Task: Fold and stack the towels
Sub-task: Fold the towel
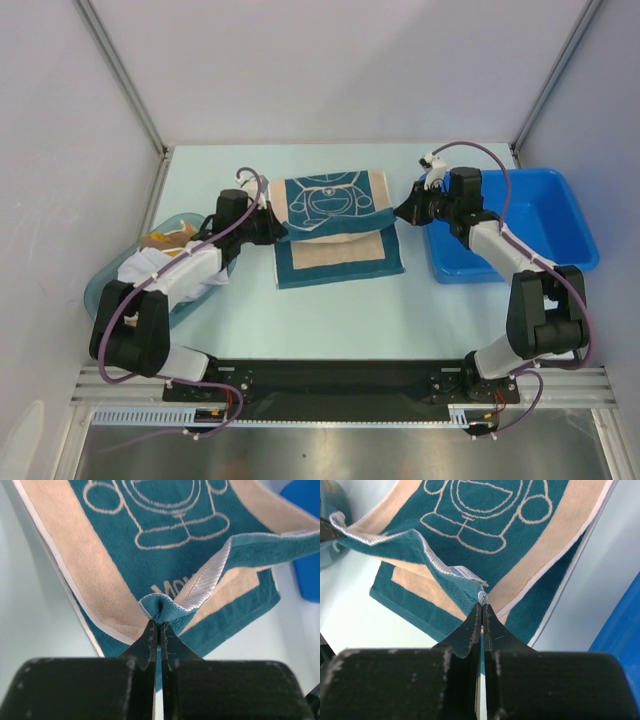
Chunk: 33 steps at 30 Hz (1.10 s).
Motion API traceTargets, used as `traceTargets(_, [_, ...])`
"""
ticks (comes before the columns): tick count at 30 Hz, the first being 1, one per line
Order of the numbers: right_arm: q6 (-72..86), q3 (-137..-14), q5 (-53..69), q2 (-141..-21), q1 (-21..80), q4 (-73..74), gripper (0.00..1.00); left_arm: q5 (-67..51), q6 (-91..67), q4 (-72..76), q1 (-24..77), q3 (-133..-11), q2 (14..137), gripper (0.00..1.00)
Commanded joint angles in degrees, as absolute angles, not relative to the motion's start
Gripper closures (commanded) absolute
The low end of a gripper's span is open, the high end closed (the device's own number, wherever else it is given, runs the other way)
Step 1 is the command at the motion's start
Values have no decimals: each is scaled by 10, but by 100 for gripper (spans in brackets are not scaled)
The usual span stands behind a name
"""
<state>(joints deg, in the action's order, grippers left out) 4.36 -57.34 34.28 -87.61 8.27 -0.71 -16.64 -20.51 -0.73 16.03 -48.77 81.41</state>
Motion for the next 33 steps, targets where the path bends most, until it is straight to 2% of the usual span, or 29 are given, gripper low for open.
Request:
traceTargets(1, [27, -566, 320, -836, 86, -4, 100, -154, -218, -10, 187, -466, 794, 100])
traceTargets(13, [8, -550, 285, -817, 102, 45, 100, -95, -222, -53, 197, -451, 773, 100])
traceTargets(27, [-16, -538, 212, -796, 140, 93, 100, -98, -250, -72, 212, -418, 756, 99])
traceTargets(29, [-18, -545, 192, -792, 148, 115, 92, -91, -255, -86, 214, -418, 751, 86])
traceTargets(30, [-19, -548, 180, -782, 153, 122, 90, -89, -256, -101, 215, -419, 746, 71])
traceTargets(31, [-20, -555, 174, -775, 154, 137, 86, -84, -258, -109, 217, -424, 737, 62])
traceTargets(32, [-20, -558, 170, -768, 155, 144, 77, -82, -259, -117, 217, -427, 731, 55])
traceTargets(33, [-20, -560, 161, -761, 155, 151, 76, -85, -260, -129, 218, -430, 725, 50])
